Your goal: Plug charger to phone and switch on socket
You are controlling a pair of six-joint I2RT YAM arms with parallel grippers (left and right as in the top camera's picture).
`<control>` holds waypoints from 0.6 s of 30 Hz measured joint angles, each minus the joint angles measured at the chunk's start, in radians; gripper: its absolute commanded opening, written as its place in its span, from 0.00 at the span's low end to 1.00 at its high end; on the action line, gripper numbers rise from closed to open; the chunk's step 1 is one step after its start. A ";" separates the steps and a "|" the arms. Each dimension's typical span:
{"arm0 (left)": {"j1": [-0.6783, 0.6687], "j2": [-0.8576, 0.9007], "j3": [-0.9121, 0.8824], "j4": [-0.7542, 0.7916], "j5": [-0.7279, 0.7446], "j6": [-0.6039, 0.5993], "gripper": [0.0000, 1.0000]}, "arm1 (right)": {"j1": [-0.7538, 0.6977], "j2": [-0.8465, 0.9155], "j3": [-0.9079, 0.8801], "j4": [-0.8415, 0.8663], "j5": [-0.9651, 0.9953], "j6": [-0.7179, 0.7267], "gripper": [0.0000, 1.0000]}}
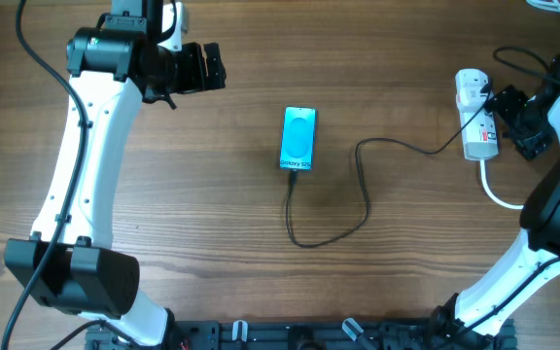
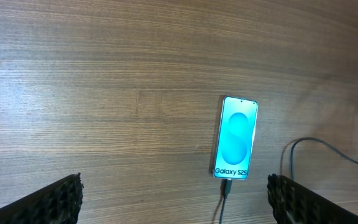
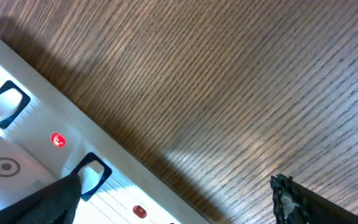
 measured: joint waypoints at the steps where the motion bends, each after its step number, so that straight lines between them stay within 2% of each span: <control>1: 0.000 0.000 0.000 0.000 0.000 0.000 1.00 | 0.000 0.000 0.000 0.000 -0.002 0.000 1.00; 9: 0.000 0.000 0.000 0.000 0.000 0.000 1.00 | 0.001 -0.001 0.001 -0.013 -0.004 -0.001 1.00; 18: 0.000 0.000 0.000 0.000 0.000 0.000 1.00 | 0.031 -0.009 0.003 -0.119 -0.047 0.028 1.00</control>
